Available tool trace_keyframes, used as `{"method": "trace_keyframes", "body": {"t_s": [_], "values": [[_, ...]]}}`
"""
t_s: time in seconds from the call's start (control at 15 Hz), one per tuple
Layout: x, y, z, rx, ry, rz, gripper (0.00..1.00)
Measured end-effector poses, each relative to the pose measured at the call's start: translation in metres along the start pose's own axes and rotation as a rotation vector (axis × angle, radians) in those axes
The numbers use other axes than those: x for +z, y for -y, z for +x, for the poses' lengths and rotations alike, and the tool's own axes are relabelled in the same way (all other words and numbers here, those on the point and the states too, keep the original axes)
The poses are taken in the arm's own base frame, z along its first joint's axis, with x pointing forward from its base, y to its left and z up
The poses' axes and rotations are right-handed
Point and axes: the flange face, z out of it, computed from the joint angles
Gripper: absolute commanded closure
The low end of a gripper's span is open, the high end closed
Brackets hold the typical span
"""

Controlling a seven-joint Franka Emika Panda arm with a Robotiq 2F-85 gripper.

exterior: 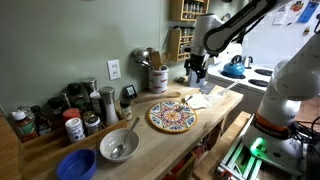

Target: Put the silver fork on the left side of the counter.

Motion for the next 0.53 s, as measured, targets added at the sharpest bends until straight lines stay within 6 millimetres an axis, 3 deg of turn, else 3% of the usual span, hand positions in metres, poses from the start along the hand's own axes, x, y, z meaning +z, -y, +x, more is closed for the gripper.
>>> {"method": "trace_keyframes", "body": {"t_s": [0.53], "values": [[0.036,0.005,0.02,-0.374,-0.147,0.084,0.0]]}}
